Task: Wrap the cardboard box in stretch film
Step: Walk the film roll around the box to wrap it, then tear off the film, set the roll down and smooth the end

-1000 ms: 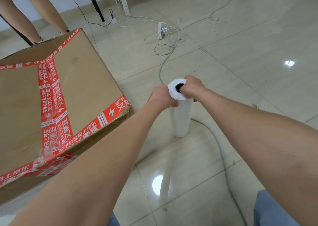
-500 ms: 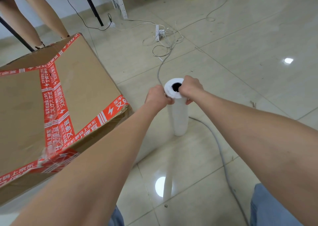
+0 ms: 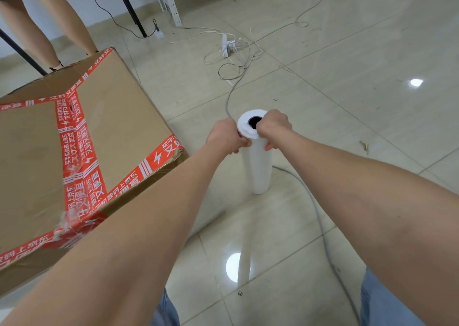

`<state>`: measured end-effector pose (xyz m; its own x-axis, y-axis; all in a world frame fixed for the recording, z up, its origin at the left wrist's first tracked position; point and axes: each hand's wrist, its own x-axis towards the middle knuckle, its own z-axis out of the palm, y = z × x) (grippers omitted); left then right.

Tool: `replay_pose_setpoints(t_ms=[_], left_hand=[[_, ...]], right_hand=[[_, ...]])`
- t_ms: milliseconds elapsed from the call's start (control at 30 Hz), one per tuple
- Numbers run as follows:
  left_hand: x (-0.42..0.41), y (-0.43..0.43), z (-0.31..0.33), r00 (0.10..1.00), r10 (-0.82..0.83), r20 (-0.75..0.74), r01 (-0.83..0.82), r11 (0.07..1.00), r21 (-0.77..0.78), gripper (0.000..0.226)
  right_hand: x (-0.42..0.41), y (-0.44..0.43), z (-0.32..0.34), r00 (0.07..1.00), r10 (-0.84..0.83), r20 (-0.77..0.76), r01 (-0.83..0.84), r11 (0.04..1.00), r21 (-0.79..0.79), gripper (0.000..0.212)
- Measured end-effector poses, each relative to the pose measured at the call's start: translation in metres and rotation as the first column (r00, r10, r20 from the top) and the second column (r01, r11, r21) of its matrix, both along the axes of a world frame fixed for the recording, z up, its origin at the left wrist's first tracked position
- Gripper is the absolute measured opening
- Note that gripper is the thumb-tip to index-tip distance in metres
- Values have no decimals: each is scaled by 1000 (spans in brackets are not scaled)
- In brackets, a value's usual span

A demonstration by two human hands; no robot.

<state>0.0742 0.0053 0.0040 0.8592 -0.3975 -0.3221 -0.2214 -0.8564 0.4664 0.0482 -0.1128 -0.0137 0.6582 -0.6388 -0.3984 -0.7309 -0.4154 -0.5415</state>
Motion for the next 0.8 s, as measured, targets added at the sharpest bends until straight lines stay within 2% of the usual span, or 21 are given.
replay_pose_setpoints(t_ms=[133,300,500,567,633,667,733,800], left_hand=[[-5,-7,1,1000,-23,8,23,999,-32,17],[-7,-23,-1,995,-73,61,77,995,-62,9],[-4,-21,-6,993,-95,69,98,994,-40,14],[-4,-21,-6,991,-121,65,123,992,-34,14],[-6,-20,-6,988,-139,72,141,989,-32,15],[-7,-20,-6,987,-144,76,147,989,-34,15],[-12,-21,-4,983,-164,83,167,985,-34,14],[-16,-22,-1,977,-193,91,196,980,-27,12]], right_hand=[[-6,-6,5,998,42,-43,-46,994,-96,25],[-13,-24,10,994,49,-102,-68,981,-183,11],[-12,-31,13,986,148,-75,-165,924,-345,32],[-12,-31,12,989,131,-66,-145,941,-307,38],[-15,-32,11,994,76,-84,-88,984,-153,41],[-19,-33,12,992,64,-106,-74,993,-96,37],[-26,-36,14,988,75,-136,-89,990,-105,23],[-35,-38,18,983,97,-157,-120,983,-142,20]])
